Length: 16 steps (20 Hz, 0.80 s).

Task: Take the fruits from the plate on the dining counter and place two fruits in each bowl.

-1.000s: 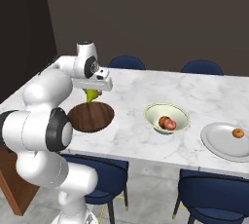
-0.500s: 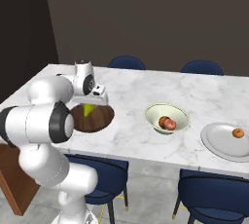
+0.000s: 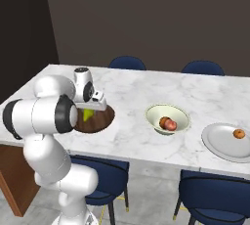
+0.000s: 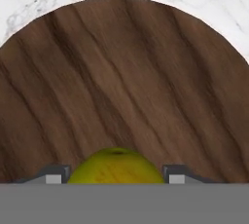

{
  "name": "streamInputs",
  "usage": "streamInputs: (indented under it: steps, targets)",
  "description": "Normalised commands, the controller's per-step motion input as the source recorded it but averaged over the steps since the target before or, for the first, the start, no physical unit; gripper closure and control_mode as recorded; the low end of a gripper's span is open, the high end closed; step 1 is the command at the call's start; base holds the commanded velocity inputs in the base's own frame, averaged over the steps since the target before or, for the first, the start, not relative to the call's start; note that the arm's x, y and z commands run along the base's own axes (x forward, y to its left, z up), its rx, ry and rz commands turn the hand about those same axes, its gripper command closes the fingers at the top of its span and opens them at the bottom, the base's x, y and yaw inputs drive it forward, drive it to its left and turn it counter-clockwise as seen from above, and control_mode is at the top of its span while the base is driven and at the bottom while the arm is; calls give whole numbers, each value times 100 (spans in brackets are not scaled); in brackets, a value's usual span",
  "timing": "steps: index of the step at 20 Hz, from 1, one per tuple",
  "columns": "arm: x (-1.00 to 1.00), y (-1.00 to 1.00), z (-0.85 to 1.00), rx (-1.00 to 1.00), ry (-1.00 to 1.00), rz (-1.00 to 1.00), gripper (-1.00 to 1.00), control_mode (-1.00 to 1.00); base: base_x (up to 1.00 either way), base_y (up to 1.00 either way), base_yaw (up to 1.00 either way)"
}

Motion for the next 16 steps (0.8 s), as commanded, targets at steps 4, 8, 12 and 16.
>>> streamInputs:
  steps: [4,8,12,16]
  targets:
    - [2,0,-13,0,0,2,100,-100,0,0,0]
    - [1,1,-26,0,0,0,100,-100,0,0,0]
    - [0,0,-22,0,0,0,100,-100,0,0,0]
    - [0,0,-17,0,0,0,100,-100,0,0,0]
